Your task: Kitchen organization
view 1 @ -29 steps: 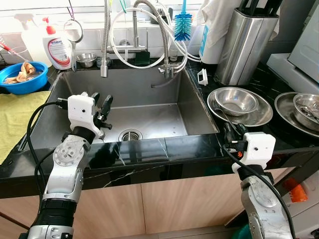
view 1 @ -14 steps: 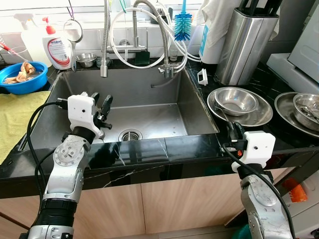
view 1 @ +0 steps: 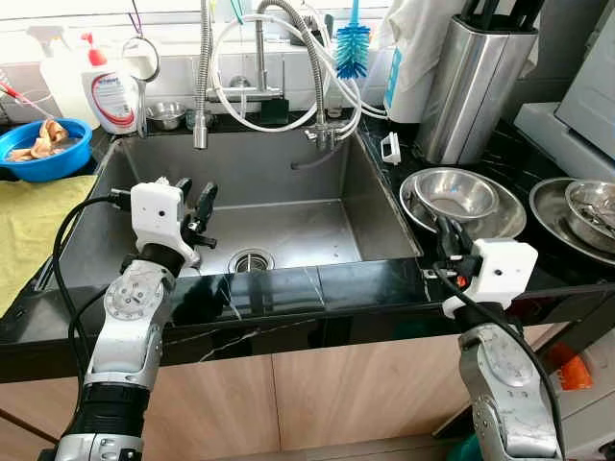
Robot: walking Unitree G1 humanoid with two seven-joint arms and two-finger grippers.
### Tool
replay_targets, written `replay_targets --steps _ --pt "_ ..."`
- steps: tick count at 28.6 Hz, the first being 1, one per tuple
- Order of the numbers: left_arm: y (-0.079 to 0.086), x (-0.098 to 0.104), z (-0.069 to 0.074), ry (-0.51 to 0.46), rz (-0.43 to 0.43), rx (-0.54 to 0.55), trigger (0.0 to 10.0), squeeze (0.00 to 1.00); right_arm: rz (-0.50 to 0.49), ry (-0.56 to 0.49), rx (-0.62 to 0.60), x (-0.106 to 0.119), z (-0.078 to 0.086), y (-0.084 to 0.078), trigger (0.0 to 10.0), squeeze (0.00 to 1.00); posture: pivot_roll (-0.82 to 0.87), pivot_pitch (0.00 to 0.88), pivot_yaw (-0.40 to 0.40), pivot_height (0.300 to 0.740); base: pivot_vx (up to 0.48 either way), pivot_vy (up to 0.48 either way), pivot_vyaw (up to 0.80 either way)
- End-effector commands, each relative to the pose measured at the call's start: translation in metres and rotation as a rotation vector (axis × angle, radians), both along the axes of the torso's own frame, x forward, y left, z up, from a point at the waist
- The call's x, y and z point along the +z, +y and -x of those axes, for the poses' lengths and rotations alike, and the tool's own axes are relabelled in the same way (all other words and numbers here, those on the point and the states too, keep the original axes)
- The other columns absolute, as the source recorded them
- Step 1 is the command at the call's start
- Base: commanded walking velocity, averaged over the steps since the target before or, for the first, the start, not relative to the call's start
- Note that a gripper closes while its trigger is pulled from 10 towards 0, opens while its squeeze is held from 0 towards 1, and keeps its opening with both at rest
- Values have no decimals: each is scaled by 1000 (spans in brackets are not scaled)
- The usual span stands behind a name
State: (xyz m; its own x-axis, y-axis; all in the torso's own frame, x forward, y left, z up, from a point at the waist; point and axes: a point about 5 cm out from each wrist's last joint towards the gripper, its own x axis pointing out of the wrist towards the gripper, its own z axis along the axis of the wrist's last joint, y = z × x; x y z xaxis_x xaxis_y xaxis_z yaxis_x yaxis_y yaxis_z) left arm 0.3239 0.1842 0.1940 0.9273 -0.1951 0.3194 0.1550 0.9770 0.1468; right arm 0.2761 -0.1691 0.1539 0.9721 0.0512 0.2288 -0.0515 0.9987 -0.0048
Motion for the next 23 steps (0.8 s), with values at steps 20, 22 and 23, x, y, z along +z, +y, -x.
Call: replay_targets --steps 20,22,23 --pt "-5 6 -3 -27 -17 -8 10000 0 -42 -98 44 28 -1 7 0 0 -35 0 -15 740 0 0 0" --pt "-6 6 -3 -27 -17 -8 10000 0 -41 -101 43 29 -1 7 0 0 -35 0 -15 740 0 0 0" --pt "-6 7 -3 -28 -14 -9 10000 0 -12 -116 40 33 -1 8 10000 0 -36 0 -14 740 0 0 0"
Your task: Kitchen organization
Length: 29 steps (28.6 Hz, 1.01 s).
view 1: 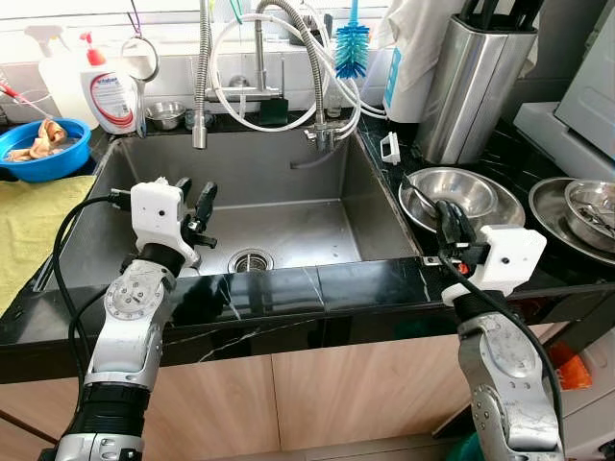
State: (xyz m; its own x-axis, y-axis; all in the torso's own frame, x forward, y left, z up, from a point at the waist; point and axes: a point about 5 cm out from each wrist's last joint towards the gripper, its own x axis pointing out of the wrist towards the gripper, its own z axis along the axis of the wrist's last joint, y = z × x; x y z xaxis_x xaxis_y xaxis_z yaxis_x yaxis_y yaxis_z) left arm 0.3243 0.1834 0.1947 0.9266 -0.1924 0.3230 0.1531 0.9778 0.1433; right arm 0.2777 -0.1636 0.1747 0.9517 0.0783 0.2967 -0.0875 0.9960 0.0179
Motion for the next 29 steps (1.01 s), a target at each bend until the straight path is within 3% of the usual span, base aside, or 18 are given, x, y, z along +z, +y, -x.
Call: replay_targets --steps 1,3,5,8,10,13,20,22,23,29 --pt "-6 6 -3 -25 -17 -10 10000 0 27 -53 2 14 0 3 10000 0 -36 0 -14 740 0 0 0" --pt "-7 6 -3 -22 -13 -14 10000 0 63 -55 22 15 0 6 10000 0 -36 0 -14 740 0 0 0" --pt "-11 5 -3 -12 -3 -32 10000 0 147 -78 127 18 3 21 10000 0 -38 0 -14 740 0 0 0" --pt "-12 4 -3 -7 4 -42 10000 0 133 -87 203 20 7 28 10000 0 -40 0 -14 740 0 0 0" --pt "-13 4 -3 4 24 -48 10000 0 -167 -57 316 25 12 34 10000 0 -36 0 -15 740 0 0 0" --pt "-13 4 -4 17 62 -57 10000 0 -411 -62 314 31 10 24 10000 0 -40 0 -14 740 0 0 0" --pt "-18 8 -5 89 261 -170 10000 0 -597 -67 405 30 15 19 10000 0 -37 0 -16 740 0 0 0" --pt "-22 8 -4 117 330 -223 10000 0 -756 -67 429 29 17 15 10000 0 -37 0 -14 740 0 0 0" --pt "-26 9 -3 134 376 -275 10000 0 -890 -62 459 28 18 12 10000 0 -38 0 -12 740 0 0 0" --pt "-36 18 3 162 498 -426 10000 0 -1144 8 627 11 32 19 10000 0 -36 0 -13 740 0 0 0"
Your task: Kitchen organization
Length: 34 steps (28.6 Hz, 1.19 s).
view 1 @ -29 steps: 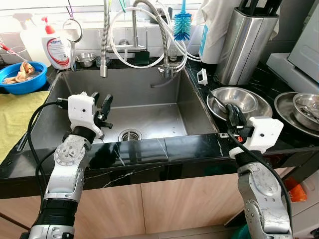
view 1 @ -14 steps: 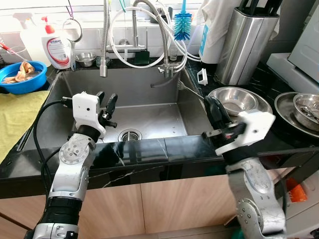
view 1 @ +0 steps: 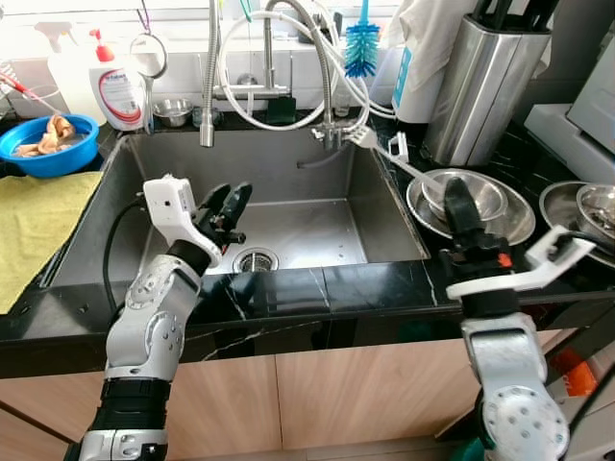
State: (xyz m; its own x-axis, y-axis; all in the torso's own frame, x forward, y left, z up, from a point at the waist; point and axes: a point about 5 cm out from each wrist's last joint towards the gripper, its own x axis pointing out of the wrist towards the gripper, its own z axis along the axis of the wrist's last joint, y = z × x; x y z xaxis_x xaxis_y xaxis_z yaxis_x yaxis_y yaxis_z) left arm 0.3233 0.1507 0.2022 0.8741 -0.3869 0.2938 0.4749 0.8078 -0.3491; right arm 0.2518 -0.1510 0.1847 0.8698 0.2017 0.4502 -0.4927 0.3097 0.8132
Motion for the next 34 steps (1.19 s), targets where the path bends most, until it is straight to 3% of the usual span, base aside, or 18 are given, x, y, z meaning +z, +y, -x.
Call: replay_targets --steps 1,7,18,34 --pt "-4 11 2 -25 45 -56 10000 0 -97 -12 73 0 7 7 10000 0 -36 0 -13 740 0 0 0" --pt "-8 15 9 -8 119 -158 10000 0 -98 15 157 -7 14 14 10000 0 -34 0 -12 740 0 0 0" --pt "-27 17 27 8 153 -366 10000 0 -68 9 242 -8 19 20 10000 0 -34 0 -17 740 0 0 0" --pt "-37 20 35 33 163 -455 10000 0 -57 -40 320 -2 24 29 10000 0 -34 0 -12 740 0 0 0"
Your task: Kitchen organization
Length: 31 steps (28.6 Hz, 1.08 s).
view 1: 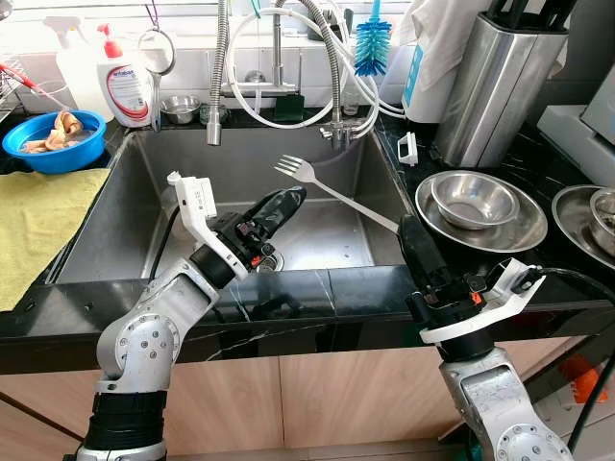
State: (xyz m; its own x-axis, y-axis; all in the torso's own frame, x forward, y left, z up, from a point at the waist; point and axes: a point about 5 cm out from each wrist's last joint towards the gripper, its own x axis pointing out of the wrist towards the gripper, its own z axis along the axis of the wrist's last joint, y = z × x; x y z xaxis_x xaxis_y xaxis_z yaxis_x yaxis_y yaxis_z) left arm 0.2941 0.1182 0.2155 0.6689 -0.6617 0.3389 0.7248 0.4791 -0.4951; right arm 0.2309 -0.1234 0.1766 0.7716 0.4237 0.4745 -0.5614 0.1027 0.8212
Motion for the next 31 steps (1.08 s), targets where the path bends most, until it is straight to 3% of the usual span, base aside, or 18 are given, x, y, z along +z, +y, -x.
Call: replay_targets --steps 1,11,22,31 --pt "-5 6 6 -28 1 -37 10000 0 -4 -37 27 7 4 3 10000 0 -33 0 -12 740 0 0 0" --pt "-6 7 10 -29 25 -79 10000 0 35 -54 54 7 5 8 10000 0 -31 0 -11 740 0 0 0" --pt "-8 5 17 -30 23 -132 10000 0 57 -45 -8 5 0 -1 10000 0 -32 0 -11 740 0 0 0" --pt "-9 5 18 -32 28 -152 10000 0 58 -68 77 5 8 11 10000 0 -29 0 -11 740 0 0 0"
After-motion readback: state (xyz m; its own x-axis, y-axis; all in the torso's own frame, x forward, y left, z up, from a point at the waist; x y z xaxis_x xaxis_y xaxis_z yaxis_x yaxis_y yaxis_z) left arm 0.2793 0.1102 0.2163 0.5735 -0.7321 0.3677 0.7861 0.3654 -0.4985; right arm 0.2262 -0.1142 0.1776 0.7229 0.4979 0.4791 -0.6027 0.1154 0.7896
